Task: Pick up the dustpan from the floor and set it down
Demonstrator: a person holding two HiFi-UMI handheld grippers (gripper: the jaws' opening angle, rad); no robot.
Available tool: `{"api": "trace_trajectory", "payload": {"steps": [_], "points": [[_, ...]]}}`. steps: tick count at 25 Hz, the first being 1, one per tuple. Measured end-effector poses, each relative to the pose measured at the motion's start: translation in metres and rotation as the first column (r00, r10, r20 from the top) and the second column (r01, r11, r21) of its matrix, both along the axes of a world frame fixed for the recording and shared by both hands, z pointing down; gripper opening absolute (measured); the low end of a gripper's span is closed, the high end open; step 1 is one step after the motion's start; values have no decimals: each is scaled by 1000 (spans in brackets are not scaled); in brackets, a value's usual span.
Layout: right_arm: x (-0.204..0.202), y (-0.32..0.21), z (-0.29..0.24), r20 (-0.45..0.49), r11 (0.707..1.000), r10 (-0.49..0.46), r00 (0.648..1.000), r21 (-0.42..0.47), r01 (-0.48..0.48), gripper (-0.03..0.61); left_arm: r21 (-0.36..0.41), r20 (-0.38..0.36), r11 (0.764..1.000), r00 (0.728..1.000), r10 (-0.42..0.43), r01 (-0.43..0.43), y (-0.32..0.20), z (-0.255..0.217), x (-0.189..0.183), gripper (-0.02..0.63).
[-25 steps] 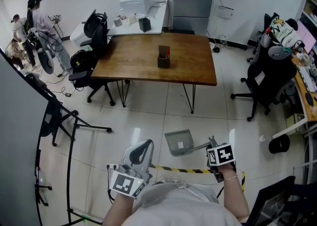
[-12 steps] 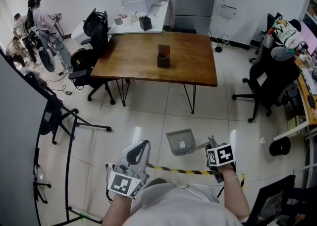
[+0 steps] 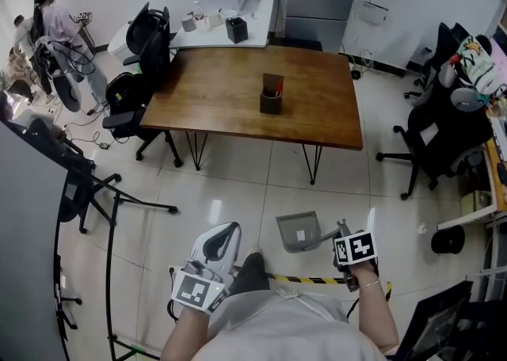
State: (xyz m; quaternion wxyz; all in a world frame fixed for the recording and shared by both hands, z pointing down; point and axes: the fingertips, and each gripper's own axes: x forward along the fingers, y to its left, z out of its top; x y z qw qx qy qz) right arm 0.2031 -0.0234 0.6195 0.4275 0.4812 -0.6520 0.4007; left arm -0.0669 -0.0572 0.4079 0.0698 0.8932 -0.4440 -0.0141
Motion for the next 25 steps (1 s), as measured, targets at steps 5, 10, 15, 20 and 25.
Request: {"api": "trace_trajectory", "payload": {"steps": [5, 10, 15, 20, 25], "points": [[-9, -43, 6, -5, 998, 65, 998, -25, -65, 1, 20, -9, 998, 998, 66, -66, -68, -14, -18, 12], [-20, -78, 15, -4, 996, 91, 996, -23, -91, 0, 21, -21, 998, 998, 64, -64, -114, -19, -32, 12], [-34, -108, 30, -2, 998, 59, 998, -34, -59, 0, -5, -28, 999, 999, 46, -46, -133, -13, -27, 12], [-49, -144, 59, -4, 999, 24, 1000, -24, -24, 0, -39, -1, 998, 999, 49, -49, -144, 3, -19, 12], [-60, -169, 121, -35, 1000, -18, 999, -16, 17, 0, -86, 25, 996, 999, 23, -20, -143, 50, -24, 12]]}}
